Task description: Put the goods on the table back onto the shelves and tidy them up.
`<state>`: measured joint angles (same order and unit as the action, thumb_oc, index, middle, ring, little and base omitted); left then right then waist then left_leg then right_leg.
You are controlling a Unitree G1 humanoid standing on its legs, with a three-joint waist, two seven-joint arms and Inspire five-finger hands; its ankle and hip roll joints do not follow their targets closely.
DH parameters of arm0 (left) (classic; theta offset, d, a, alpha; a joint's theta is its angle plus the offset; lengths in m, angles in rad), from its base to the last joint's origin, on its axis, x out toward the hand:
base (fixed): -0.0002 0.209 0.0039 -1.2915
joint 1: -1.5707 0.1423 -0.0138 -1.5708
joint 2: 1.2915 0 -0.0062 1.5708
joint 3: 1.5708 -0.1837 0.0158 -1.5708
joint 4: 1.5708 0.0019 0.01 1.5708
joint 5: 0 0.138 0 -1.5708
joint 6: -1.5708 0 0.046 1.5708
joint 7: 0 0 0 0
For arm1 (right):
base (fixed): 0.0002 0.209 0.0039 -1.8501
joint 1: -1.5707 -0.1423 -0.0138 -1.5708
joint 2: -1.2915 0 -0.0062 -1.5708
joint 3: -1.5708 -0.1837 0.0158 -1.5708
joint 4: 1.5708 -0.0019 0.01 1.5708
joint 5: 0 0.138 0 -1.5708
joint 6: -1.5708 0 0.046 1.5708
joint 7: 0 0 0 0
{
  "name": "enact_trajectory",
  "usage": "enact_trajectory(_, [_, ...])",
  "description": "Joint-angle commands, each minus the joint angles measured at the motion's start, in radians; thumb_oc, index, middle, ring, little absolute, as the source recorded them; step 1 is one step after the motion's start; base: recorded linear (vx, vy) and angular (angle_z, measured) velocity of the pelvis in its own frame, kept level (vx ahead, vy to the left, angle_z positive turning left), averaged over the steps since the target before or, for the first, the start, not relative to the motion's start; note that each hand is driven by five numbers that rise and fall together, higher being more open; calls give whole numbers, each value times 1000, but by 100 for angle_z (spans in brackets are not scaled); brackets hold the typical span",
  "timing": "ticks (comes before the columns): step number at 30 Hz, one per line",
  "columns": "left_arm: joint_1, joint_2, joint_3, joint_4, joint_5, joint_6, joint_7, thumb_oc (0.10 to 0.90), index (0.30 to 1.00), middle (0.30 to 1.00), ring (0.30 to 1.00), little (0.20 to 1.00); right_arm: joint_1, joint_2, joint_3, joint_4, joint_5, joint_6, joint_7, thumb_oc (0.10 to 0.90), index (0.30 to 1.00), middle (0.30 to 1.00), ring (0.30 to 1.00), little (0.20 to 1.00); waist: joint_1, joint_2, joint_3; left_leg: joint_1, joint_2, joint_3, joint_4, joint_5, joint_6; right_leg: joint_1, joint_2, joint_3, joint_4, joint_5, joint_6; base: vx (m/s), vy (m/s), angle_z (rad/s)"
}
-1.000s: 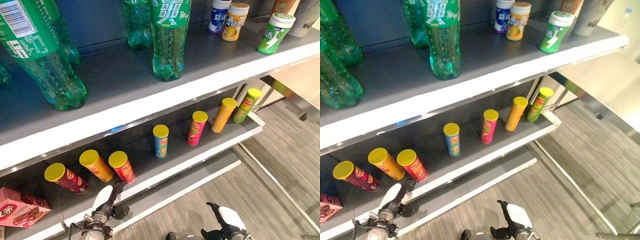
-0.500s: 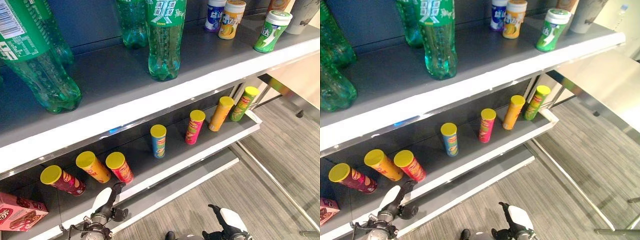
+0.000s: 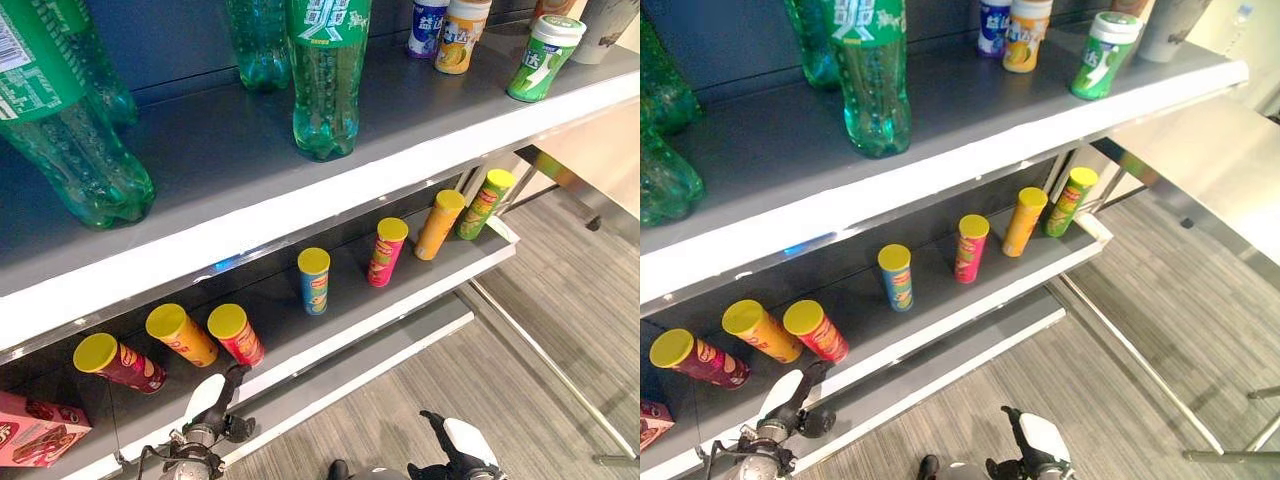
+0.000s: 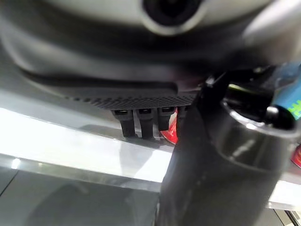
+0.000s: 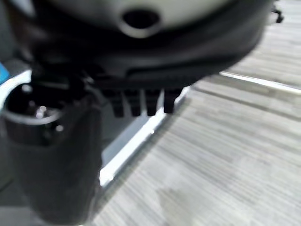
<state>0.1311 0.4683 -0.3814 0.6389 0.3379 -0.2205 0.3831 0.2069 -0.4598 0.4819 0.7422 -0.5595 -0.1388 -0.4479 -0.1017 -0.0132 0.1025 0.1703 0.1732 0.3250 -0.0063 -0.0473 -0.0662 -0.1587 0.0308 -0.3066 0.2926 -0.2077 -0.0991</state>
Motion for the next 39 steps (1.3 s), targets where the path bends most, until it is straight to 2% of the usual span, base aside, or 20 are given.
enact_trajectory(1, [-76,15,30,-21,22,-28,57,800,900,900,900,900,-27,24,1,8,38,-30,-68,800,900,900,900,900,-15,-43,8,70,4,34,18,-98,-50,129,-62,27,-341,260,177,19,1,-4])
enact_trajectory(24, [-132,10,-32,17,49,-26,56,800,900,900,900,900,-50,22,8,30,55,-33,-74,800,900,900,900,900,-31,-38,31,64,-2,41,22,-106,-44,106,-66,39,-326,261,177,1,0,0])
enact_trajectory(39, [-135,7,-40,-7,28,-36,48,800,900,900,900,900,-66,34,-1,71,77,-28,-88,800,900,900,900,900,-29,-47,45,48,-6,33,37,-112,-40,90,-72,40,-310,259,177,14,4,-2])
